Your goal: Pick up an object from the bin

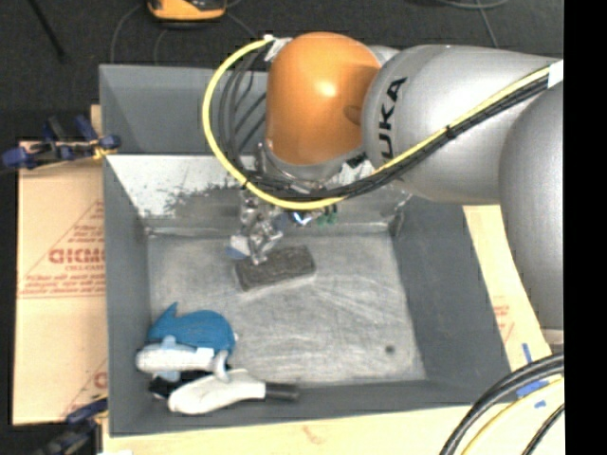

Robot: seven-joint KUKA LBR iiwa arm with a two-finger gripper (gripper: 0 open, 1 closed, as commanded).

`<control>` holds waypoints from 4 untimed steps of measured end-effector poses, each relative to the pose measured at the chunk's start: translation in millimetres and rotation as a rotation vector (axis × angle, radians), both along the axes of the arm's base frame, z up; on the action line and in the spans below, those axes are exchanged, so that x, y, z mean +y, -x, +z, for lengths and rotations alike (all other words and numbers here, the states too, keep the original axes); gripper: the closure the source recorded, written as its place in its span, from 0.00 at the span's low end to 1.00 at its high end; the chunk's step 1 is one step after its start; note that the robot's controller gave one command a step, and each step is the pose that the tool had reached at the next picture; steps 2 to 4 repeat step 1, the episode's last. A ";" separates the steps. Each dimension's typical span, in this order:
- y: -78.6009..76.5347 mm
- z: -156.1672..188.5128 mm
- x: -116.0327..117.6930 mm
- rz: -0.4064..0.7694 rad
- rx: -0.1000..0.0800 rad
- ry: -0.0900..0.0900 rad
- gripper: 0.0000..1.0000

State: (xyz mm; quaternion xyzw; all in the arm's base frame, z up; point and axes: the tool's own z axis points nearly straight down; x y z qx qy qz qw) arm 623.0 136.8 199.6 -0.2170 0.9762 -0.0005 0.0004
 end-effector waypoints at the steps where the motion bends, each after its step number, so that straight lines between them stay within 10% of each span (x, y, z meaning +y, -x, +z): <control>1: 1.7 13.5 -1.7 0.000 -0.001 0.000 1.00; 4: 1.7 13.5 -1.7 0.000 -0.001 0.000 1.00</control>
Offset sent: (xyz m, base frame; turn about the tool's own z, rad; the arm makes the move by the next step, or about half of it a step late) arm -0.0046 0.0357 0.0582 0.0743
